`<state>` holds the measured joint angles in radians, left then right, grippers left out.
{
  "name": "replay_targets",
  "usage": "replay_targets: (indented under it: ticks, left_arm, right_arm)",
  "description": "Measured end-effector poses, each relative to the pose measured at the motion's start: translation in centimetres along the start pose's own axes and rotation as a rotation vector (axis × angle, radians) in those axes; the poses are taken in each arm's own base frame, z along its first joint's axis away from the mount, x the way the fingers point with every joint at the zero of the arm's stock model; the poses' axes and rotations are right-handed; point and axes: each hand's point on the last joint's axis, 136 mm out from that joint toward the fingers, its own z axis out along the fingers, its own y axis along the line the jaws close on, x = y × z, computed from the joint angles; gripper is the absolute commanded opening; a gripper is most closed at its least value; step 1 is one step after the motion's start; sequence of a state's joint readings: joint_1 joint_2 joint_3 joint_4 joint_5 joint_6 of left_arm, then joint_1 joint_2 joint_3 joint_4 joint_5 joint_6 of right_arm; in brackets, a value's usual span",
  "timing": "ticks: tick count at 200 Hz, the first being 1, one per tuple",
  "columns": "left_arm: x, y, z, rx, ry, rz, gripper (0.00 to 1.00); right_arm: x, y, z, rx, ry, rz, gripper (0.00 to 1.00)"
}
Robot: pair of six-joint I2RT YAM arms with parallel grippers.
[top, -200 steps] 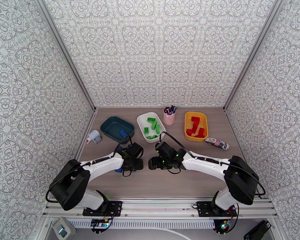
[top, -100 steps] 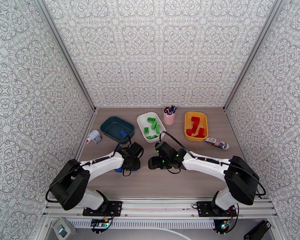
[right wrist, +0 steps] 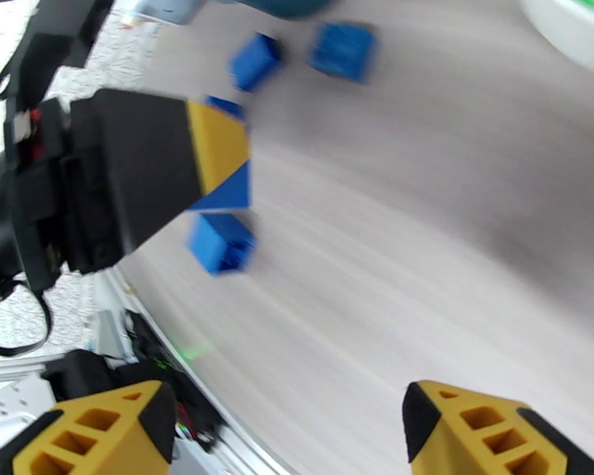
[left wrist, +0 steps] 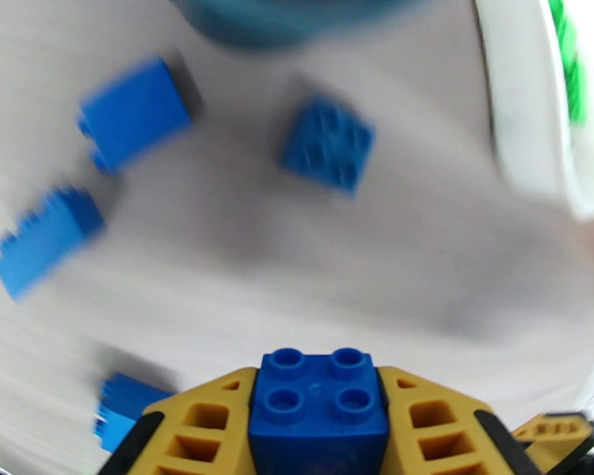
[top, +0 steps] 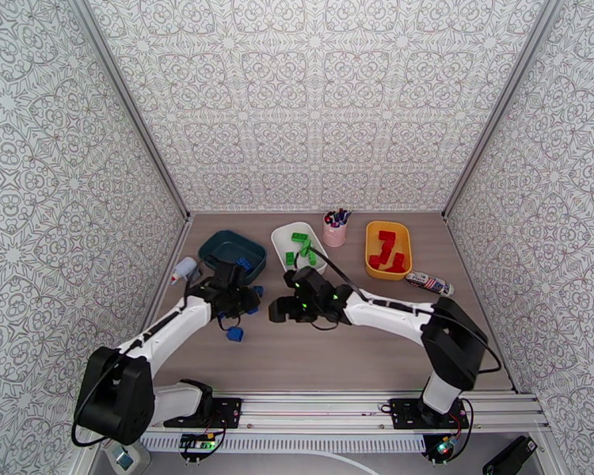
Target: Sort the legos into containers by color
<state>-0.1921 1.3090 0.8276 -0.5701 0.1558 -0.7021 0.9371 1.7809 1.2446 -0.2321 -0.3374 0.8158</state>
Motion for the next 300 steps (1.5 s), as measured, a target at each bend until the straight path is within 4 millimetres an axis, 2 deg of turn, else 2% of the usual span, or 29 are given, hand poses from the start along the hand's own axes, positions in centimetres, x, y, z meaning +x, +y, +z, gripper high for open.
replay_targets:
  ticks: [29, 62, 70, 88, 102, 138, 168, 202, 252, 278, 300]
  left_arm:
    - [-5.9, -0.8, -1.3, 0.04, -0.086, -0.032, 0.33]
    - [-11.5, -1.3, -1.3, 0.056, -0.141, -0.049, 0.43]
    - [-12.6, -1.3, -1.0, 0.057, -0.143, -0.046, 0.49]
    - [-14.4, -1.5, -0.3, 0.062, -0.144, -0.044, 0.71]
    - [-14.8, -1.5, -0.3, 0.062, -0.147, -0.033, 0.77]
    - [-14.1, -1.3, -1.0, 0.06, -0.154, -0.026, 0.81]
    - [-11.6, 0.4, -2.2, 0.024, -0.161, -0.033, 0.82]
    - [-8.5, 3.3, -2.8, -0.06, -0.157, -0.06, 0.82]
    - [-4.4, 7.6, -2.2, -0.176, -0.11, -0.121, 0.82]
    - [-3.1, 8.7, -1.6, -0.205, -0.081, -0.131, 0.84]
    - [-2.9, 9.1, -1.2, -0.211, -0.074, -0.134, 0.86]
  right_arm:
    - [-2.3, 2.4, 0.4, -0.053, -0.023, -0.016, 0.8]
    - [-3.4, 2.4, -0.2, -0.063, -0.04, -0.008, 0.8]
    - [-3.6, 2.1, -0.3, -0.056, -0.042, -0.002, 0.8]
    - [-3.9, 1.4, -0.5, -0.04, -0.044, 0.009, 0.8]
    - [-3.8, 0.8, -0.9, -0.022, -0.046, 0.016, 0.81]
    - [-3.0, -0.2, -2.1, 0.019, -0.053, 0.007, 0.83]
    - [-2.4, -1.0, -2.3, 0.043, -0.046, 0.004, 0.83]
    - [-1.5, -2.3, -2.0, 0.075, -0.028, 0.007, 0.83]
    - [-0.6, -3.2, -2.1, 0.092, -0.016, 0.014, 0.83]
    - [-0.6, -3.1, -2.1, 0.091, -0.016, 0.011, 0.83]
    - [-0.3, -2.9, -2.0, 0.089, -0.01, 0.007, 0.83]
